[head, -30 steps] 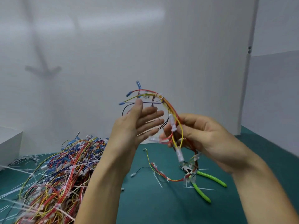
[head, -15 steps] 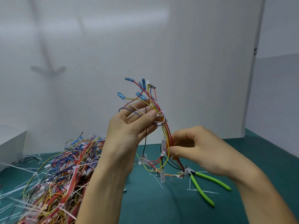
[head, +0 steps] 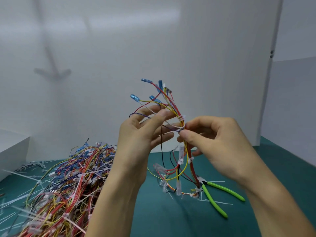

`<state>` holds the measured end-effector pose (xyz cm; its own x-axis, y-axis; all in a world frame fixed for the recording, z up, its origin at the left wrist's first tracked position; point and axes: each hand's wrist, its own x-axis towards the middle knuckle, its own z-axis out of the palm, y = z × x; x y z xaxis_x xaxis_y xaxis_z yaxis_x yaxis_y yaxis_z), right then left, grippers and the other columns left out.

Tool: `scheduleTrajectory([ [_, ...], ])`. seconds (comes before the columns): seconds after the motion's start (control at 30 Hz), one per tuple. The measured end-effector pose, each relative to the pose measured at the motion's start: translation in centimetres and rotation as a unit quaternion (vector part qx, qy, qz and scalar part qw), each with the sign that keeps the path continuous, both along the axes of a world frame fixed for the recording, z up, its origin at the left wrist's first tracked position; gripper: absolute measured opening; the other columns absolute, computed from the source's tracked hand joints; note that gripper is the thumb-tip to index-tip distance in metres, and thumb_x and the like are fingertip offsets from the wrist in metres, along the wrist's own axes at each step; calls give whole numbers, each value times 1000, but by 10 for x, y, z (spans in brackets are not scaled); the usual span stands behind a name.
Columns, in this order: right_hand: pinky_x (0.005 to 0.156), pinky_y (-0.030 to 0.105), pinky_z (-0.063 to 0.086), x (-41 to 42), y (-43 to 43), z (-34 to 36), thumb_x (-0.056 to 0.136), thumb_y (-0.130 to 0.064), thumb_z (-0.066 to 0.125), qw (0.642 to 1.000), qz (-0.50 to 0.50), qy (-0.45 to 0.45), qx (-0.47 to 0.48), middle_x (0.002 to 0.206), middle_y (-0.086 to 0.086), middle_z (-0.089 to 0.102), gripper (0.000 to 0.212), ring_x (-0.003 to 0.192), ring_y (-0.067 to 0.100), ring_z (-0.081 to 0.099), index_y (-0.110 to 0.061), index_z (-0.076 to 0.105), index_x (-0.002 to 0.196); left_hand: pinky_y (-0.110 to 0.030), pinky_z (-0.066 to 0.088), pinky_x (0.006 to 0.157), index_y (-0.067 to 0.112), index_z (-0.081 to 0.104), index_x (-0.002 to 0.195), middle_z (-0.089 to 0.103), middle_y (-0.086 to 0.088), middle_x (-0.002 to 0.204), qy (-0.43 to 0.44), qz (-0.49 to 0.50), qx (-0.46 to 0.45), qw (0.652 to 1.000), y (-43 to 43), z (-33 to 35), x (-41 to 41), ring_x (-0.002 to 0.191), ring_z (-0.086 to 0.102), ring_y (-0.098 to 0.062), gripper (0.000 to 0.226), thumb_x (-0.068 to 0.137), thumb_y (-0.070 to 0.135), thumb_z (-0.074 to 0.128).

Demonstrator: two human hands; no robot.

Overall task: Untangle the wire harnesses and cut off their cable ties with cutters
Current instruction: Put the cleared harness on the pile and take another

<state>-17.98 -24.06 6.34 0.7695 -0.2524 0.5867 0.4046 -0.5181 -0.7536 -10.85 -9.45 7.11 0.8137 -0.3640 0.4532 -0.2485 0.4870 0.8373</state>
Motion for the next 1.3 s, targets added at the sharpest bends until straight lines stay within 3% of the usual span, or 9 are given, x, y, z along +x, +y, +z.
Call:
scheduleTrajectory([
  [0.1,59,27,57,2,-3,0,89,-17,70,999,-1,-27,29,76,-8,76,9,69,12,72,-21,73,81,-20,55,62,18,69,103,77,0,102,-8,-6,38,999,8,2,3,83,75,-17,33,75,36,70],
  [0.2,57,26,56,3,-5,0,91,-12,67,997,-1,-48,61,76,-5,76,15,69,17,73,-21,72,81,-18,53,58,16,72,105,76,-1,103,-9,-5,61,998,16,2,8,71,71,-12,38,73,37,73],
  [0.3,57,26,58,3,-5,1,93,-10,64,993,1,-70,91,76,-3,76,19,68,21,72,-21,72,80,-17,50,55,14,75,101,77,-4,95,-22,-5,93,995,21,1,10,56,60,-9,38,68,33,76],
  [0.47,56,25,58,3,-3,2,94,-12,62,986,-2,-102,130,78,-3,76,21,68,21,72,-23,72,79,-15,50,55,18,78,94,74,0,76,-77,24,211,974,24,-1,12,58,62,-8,31,72,39,72],
  [0.6,57,23,57,2,-5,3,95,-15,62,983,-11,-120,136,80,-3,76,20,68,18,72,-24,72,80,-19,54,64,14,76,88,76,-3,76,-129,11,302,944,28,-4,17,70,71,-11,8,87,19,70],
  [0.87,55,22,56,5,-8,-2,96,-13,61,985,-29,-101,137,78,-5,76,18,65,14,72,-22,71,84,-41,58,83,13,61,81,77,7,84,-125,52,467,874,38,-10,26,77,75,-12,37,102,39,43],
  [1.03,55,22,56,6,-9,-2,96,-12,61,982,-39,-110,151,78,-5,76,17,65,12,72,-21,71,86,-42,60,79,10,44,85,76,-7,74,-99,29,494,863,40,-11,25,70,74,-20,35,105,37,34],
  [1.23,53,21,55,8,-8,-2,95,-11,61,978,-43,-117,165,77,-5,76,16,65,13,72,-20,70,87,-31,58,74,18,61,97,77,4,89,-121,-26,485,866,33,-10,19,79,75,-14,54,84,65,38],
  [1.3,53,21,55,8,-7,-3,95,-11,61,979,-42,-114,166,77,-5,76,15,66,13,73,-20,70,86,-28,59,76,18,66,97,77,6,91,-144,-48,490,858,28,-10,17,82,74,-12,51,80,63,49],
])
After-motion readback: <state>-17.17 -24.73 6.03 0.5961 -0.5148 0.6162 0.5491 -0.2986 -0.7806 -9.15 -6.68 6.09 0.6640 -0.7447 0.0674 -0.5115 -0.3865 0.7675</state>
